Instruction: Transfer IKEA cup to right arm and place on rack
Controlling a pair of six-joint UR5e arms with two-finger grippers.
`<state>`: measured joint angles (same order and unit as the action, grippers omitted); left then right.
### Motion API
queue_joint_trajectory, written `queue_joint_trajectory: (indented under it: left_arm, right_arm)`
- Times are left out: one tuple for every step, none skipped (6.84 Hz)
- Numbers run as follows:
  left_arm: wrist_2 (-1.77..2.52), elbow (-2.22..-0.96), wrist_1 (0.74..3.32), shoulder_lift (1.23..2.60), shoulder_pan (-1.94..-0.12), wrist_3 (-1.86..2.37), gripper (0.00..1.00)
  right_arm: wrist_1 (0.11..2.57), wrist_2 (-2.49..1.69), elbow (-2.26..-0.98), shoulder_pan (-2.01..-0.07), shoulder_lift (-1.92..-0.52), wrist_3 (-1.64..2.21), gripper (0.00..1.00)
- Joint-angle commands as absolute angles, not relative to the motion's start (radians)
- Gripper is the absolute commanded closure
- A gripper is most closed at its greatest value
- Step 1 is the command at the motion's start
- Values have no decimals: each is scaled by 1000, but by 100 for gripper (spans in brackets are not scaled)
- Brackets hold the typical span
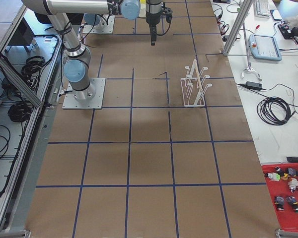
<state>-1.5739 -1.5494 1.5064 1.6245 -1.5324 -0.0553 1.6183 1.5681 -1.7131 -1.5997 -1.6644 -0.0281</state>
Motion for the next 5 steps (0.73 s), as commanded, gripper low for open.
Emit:
queue_joint_trajectory:
  left_arm:
    - [-1574, -1549, 1506, 1624, -1532, -55, 0]
    - [-1575, -1552, 1508, 1623, -1532, -55, 0]
    - [-1575, -1552, 1508, 1623, -1532, -55, 0]
    - [-1575, -1555, 1508, 1621, -1532, -55, 0]
    - [-1574, -1557, 1508, 1620, -1532, -55, 0]
  right_arm:
    - [1618, 1568, -1713, -1600, -1664, -28, 0]
    - [1620, 1566, -1712, -1600, -1663, -28, 0]
    - [1618, 1566, -1713, -1600, -1663, -28, 0]
    - [1620, 1566, -1712, -1600, -1663, -28, 0]
    - [1620, 1566, -1712, -1600, -1663, -28, 0]
